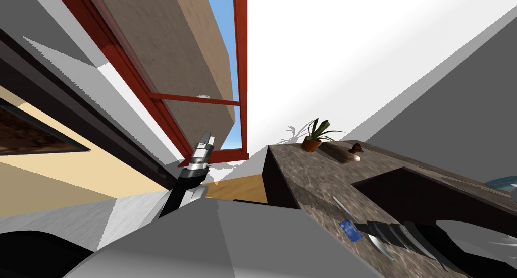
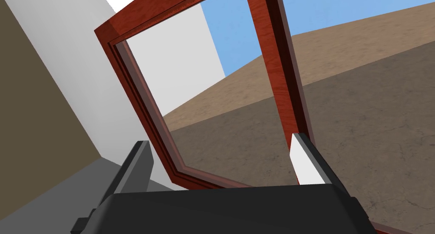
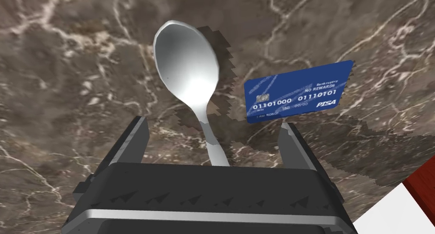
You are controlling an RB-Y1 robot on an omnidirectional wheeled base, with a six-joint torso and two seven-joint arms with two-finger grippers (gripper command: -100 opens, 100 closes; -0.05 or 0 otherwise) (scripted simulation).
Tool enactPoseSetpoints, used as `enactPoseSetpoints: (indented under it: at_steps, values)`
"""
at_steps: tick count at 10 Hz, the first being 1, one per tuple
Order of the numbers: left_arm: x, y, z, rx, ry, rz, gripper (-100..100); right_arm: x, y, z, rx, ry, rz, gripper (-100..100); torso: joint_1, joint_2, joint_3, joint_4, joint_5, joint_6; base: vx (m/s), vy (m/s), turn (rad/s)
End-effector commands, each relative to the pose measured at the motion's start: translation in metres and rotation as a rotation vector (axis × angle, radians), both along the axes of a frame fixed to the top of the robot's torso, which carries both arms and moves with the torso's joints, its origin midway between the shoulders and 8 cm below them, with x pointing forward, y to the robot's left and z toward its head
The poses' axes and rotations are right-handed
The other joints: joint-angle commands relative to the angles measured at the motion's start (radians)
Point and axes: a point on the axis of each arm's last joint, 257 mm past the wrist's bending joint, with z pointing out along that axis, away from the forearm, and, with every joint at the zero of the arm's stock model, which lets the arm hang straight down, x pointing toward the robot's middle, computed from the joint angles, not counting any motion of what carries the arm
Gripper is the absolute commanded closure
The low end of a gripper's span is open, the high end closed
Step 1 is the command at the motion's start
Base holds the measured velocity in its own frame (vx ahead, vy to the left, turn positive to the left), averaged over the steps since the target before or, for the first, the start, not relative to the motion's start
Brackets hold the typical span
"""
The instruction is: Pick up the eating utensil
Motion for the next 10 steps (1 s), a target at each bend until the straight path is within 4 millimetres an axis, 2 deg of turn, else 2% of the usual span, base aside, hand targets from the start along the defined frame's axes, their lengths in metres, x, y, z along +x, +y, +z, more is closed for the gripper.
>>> enactPoseSetpoints:
  at_steps: [1,5,7,8,10]
  values:
    - [0.0,0.0,0.0,0.0,0.0,0.0,0,0.001,-0.002,-0.004,-0.001,-0.002,-0.017,-100,0.0,0.0,0.0,0.0,0.0,0.0,-0.042,0.002,0.108]
    - [0.0,0.0,0.0,0.0,0.0,0.0,0,0.004,-0.009,-0.016,-0.004,-0.007,-0.067,-100,0.0,0.007,0.004,0.001,0.0,0.0,-0.098,0.002,0.146]
    - [0.0,0.0,0.0,0.0,0.0,0.0,0,0.004,-0.009,-0.017,-0.004,-0.008,-0.069,-100,0.0,0.005,0.003,0.001,0.0,0.0,-0.045,0.002,0.05]
    - [0.0,0.0,0.0,0.0,0.0,0.0,0,0.004,-0.009,-0.017,-0.004,-0.008,-0.071,100,0.0,0.003,0.002,0.001,0.0,0.0,-0.005,0.0,-0.004]
    - [0.0,0.0,0.0,0.0,0.0,0.0,0,0.004,-0.01,-0.017,-0.007,-0.008,-0.07,100,0.0,0.001,0.0,0.0,0.0,0.0,0.0,0.0,0.0]
